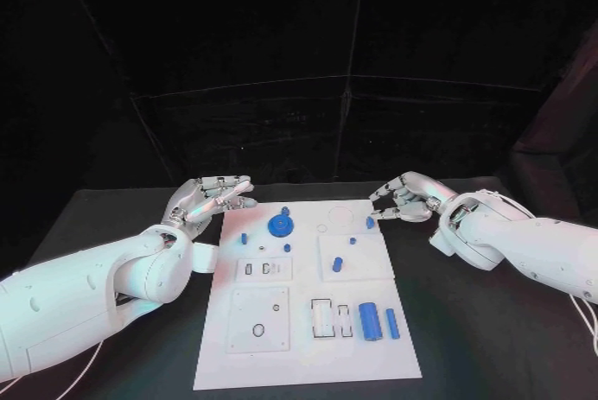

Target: Assemble the parts on the task board

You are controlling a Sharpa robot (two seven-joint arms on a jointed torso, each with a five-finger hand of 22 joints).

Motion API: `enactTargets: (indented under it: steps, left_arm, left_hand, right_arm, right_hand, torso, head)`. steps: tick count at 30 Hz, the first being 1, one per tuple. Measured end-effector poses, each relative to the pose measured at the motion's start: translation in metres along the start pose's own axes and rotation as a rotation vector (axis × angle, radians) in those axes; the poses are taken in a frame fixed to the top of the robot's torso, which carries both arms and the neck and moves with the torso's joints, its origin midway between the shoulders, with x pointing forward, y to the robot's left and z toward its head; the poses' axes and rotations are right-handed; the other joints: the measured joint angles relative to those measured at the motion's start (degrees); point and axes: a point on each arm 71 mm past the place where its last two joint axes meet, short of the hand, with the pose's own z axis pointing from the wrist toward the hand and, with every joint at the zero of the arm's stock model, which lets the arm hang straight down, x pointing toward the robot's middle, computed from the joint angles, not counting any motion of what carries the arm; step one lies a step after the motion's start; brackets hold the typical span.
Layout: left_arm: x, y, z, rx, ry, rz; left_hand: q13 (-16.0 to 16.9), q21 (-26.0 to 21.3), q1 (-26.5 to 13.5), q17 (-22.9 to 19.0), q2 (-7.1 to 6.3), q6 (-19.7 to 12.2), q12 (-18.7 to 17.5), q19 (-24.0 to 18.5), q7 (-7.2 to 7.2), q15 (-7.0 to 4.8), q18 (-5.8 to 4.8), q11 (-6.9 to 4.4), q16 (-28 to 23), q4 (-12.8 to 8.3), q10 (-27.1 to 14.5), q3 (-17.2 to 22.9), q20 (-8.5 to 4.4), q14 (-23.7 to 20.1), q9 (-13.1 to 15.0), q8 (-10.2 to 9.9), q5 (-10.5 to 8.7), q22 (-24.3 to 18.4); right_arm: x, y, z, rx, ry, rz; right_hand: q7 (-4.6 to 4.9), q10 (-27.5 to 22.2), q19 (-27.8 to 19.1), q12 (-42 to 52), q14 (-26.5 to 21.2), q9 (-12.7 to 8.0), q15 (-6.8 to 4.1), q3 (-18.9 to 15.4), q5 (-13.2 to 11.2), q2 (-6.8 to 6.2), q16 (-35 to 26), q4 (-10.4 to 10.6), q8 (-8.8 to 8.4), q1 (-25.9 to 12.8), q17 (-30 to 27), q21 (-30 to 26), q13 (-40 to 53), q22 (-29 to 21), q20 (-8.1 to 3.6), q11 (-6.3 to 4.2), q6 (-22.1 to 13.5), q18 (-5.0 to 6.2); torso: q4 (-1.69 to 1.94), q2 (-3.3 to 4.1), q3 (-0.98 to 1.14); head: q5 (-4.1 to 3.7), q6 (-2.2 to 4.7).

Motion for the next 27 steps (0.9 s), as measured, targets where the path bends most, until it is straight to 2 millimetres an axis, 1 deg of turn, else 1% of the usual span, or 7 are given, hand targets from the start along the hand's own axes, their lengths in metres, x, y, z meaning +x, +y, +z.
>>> enactTargets:
  steps: [7, 13, 18, 20, 25, 26, 27]
  left_arm:
    - [0.0, 0.001, 0.0, -0.002, -0.001, 0.0]
    - [0.0, 0.002, 0.0, -0.003, -0.003, 0.001]
    - [0.0, 0.002, 0.0, -0.004, -0.002, 0.0]
    - [0.0, 0.003, 0.0, -0.004, -0.002, 0.0]
    - [0.0, 0.003, 0.0, -0.004, -0.001, 0.0]
    - [0.0, 0.003, 0.0, -0.004, -0.001, 0.0]
    - [0.0, 0.003, 0.0, -0.004, -0.001, 0.0]
  left_hand:
    - [0.0, 0.0, 0.0, 0.06, 0.0, 0.0, 0.0, 0.0, 0.0, 0.0, 0.01, 0.0, 0.0, 0.0, 0.0, 0.0, 0.0, 0.0, 0.0, 0.0, 0.0, -0.06]
    - [0.0, 0.0, 0.0, 0.06, 0.0, 0.0, 0.0, 0.0, 0.0, 0.0, 0.01, 0.0, 0.0, 0.0, 0.0, 0.0, 0.0, 0.0, 0.0, 0.0, 0.0, -0.05]
    - [0.0, 0.0, 0.0, 0.05, 0.0, 0.0, 0.0, 0.0, 0.0, 0.0, 0.01, 0.0, 0.0, 0.0, 0.0, 0.0, 0.0, 0.0, 0.0, 0.0, 0.0, -0.05]
    - [0.0, 0.0, 0.0, 0.05, 0.0, 0.0, 0.0, 0.0, 0.0, 0.0, 0.0, 0.0, 0.0, 0.0, 0.0, 0.0, 0.0, 0.0, 0.0, 0.0, 0.0, -0.05]
    - [0.0, 0.0, 0.0, 0.05, 0.0, 0.0, 0.0, 0.0, 0.0, 0.0, 0.01, 0.0, 0.0, 0.0, 0.0, 0.0, 0.0, 0.0, 0.0, 0.0, 0.0, -0.05]
    - [0.0, 0.0, 0.0, 0.05, 0.0, 0.0, 0.0, 0.0, 0.0, 0.0, 0.0, 0.0, 0.0, 0.0, 0.0, 0.0, 0.0, 0.0, 0.0, 0.0, 0.0, -0.05]
    - [0.0, 0.0, 0.0, 0.05, 0.0, 0.0, 0.0, 0.0, 0.0, 0.0, 0.01, 0.0, 0.0, 0.0, 0.0, 0.0, 0.0, 0.0, 0.0, 0.0, 0.0, -0.05]
  right_arm:
    - [0.012, -0.007, 0.0, 0.005, 0.03, 0.0]
    - [0.017, -0.009, 0.0, 0.003, 0.049, -0.005]
    - [0.019, -0.011, 0.001, 0.003, 0.06, -0.01]
    - [0.021, -0.011, 0.001, 0.004, 0.063, -0.012]
    - [0.023, -0.012, 0.003, 0.007, 0.067, -0.016]
    - [0.023, -0.013, 0.004, 0.007, 0.067, -0.017]
    - [0.023, -0.013, 0.004, 0.008, 0.068, -0.018]
  right_hand:
    - [0.0, 0.0, 0.0, -0.31, 0.0, -0.03, 0.0, -0.32, -0.31, -0.05, 0.0, -0.32, 0.0, 0.05, 0.0, 0.0, 0.0, -0.14, 0.0, 0.0, 0.0, 0.0]
    - [0.0, 0.0, 0.0, -0.31, 0.0, -0.03, 0.0, -0.48, -0.31, -0.05, 0.0, -0.47, 0.0, 0.05, 0.0, 0.0, 0.0, -0.21, 0.0, 0.0, 0.0, 0.0]
    - [0.01, 0.0, 0.0, -0.31, 0.0, -0.03, 0.0, -0.47, -0.31, -0.28, 0.0, -0.47, 0.0, 0.28, 0.04, 0.0, 0.0, -0.21, 0.0, 0.0, 0.0, 0.0]
    - [0.21, 0.0, 0.0, -0.31, 0.0, -0.03, 0.0, -0.47, -0.51, -0.03, 0.0, -0.47, 0.0, 0.52, 0.04, 0.0, 0.0, -0.21, 0.0, 0.0, -0.21, 0.0]
    - [0.21, 0.0, 0.0, -0.31, 0.0, -0.03, 0.0, -0.21, -0.8, 0.65, 0.0, -0.73, 0.0, 1.21, 0.04, 0.0, 0.0, -0.21, 0.0, 0.0, -0.21, 0.0]
    - [0.2, 0.0, 0.0, -0.31, 0.0, -0.02, 0.0, -0.05, -0.86, 0.96, 0.0, -0.9, 0.0, 1.52, 0.04, 0.0, 0.0, -0.21, 0.0, 0.0, -0.19, 0.0]
    - [0.02, 0.0, 0.0, -0.31, 0.0, 0.02, 0.0, -0.04, -1.29, 1.16, 0.0, -1.0, 0.02, 1.71, 0.04, 0.0, 0.0, -0.21, 0.0, 0.0, 0.06, 0.0]
  torso:
    - [0.16, 0.01, -0.06]
    - [0.17, 0.0, -0.13]
    - [0.17, -0.04, -0.17]
    - [0.18, -0.07, -0.17]
    - [0.23, -0.07, -0.18]
    - [0.25, -0.07, -0.18]
    - [0.26, -0.07, -0.18]
  head:
    - [-0.25, -0.41]
    - [-0.27, -0.63]
    - [-0.27, -0.66]
    - [-0.27, -0.68]
    - [-0.26, -0.69]
    - [-0.26, -0.7]
    - [-0.26, -0.71]
